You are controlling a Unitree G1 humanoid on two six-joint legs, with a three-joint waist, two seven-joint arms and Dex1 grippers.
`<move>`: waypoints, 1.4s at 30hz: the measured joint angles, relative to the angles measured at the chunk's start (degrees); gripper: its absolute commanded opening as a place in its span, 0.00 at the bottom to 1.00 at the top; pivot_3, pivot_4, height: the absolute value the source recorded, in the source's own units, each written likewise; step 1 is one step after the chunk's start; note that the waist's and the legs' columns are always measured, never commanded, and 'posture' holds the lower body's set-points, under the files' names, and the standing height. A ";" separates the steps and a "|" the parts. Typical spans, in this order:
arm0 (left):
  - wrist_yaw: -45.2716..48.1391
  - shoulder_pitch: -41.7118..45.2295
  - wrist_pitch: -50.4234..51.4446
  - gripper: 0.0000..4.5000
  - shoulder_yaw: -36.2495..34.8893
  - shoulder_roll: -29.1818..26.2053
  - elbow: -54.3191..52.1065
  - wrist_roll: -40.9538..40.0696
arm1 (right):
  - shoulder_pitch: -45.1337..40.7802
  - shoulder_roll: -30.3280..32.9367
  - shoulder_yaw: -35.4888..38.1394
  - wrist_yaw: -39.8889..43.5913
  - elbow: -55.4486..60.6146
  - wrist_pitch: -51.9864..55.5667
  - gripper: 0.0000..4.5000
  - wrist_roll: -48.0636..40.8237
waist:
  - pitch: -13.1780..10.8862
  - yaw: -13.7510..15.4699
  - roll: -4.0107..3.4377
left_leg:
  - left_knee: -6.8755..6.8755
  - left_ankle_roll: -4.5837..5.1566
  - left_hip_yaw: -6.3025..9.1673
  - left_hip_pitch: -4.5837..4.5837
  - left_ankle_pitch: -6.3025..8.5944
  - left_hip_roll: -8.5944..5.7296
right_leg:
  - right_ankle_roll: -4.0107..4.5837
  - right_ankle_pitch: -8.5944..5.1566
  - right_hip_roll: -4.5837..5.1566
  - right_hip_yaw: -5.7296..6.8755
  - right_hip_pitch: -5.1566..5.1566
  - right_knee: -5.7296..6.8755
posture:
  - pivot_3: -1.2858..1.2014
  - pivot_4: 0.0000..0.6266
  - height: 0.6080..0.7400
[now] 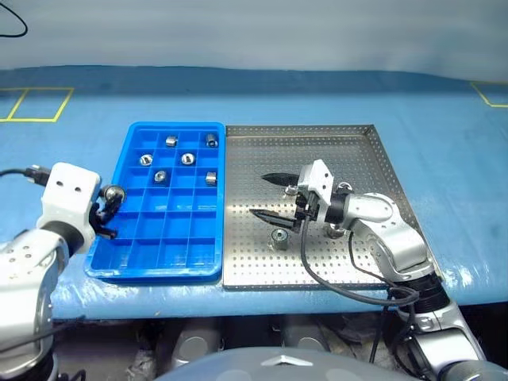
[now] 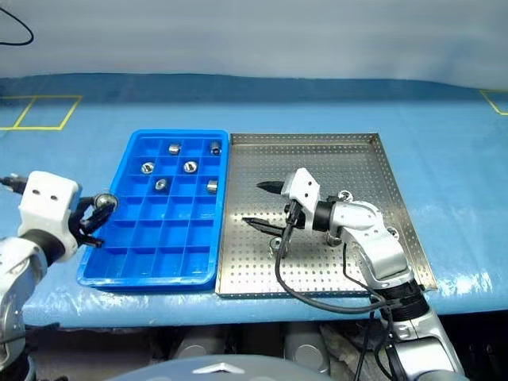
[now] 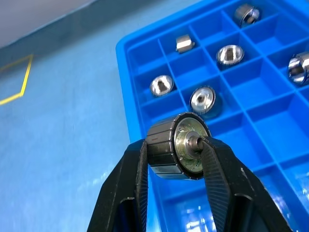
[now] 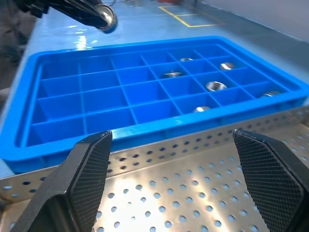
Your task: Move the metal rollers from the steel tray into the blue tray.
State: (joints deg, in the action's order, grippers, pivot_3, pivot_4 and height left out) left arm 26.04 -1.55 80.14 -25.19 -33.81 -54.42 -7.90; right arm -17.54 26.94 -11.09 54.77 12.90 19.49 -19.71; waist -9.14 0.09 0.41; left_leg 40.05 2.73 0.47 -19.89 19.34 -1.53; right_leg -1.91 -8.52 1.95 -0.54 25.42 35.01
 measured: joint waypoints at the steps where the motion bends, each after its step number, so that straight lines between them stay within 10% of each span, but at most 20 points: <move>1: -0.54 -0.42 0.26 0.29 -0.28 0.76 0.00 0.02 | -0.54 0.29 -0.72 1.08 -0.32 0.01 0.94 0.01 | 0.00 0.27 0.00 | 0.00 -0.03 0.03 0.01 -0.02 0.00 | 0.01 -0.01 0.00 0.02 -0.02 0.00 | 0.56 0.24 1.00; 26: -8.74 6.03 -11.14 0.29 7.09 6.28 20.64 0.45 | -1.24 -0.40 -3.57 2.98 1.37 0.94 0.94 -1.09 | 0.04 0.84 0.08 | -0.09 -0.29 0.31 -0.01 -0.15 0.02 | 0.38 -0.12 0.00 0.25 0.00 0.10 | 0.53 0.24 1.00; 33: -9.34 6.47 -14.51 0.80 9.95 5.20 22.36 0.41 | -1.23 -0.59 -3.57 2.25 1.44 0.94 0.94 -1.13 | 0.04 0.63 0.07 | -0.11 -0.29 0.32 -0.01 -0.15 0.03 | 0.37 -0.12 0.00 0.25 0.01 0.10 | 0.53 0.24 1.00; 42: -4.99 16.26 -16.04 0.80 7.91 13.02 15.94 -11.73 | -0.20 0.09 -1.71 0.09 2.40 1.04 0.94 -1.16 | 0.05 1.10 0.11 | -0.05 -0.30 0.55 -0.15 -0.16 -0.04 | 0.32 -0.09 0.12 0.49 -0.03 0.02 | 0.51 0.24 1.00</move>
State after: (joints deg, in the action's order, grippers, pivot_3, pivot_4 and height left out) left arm 21.05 14.70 64.10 -17.28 -20.79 -38.47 -19.63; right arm -17.74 27.03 -12.81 54.86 15.30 20.53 -20.87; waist -9.09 1.19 0.53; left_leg 40.01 2.43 1.03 -20.04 19.19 -1.57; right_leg -1.59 -8.60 2.07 -0.05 25.40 35.04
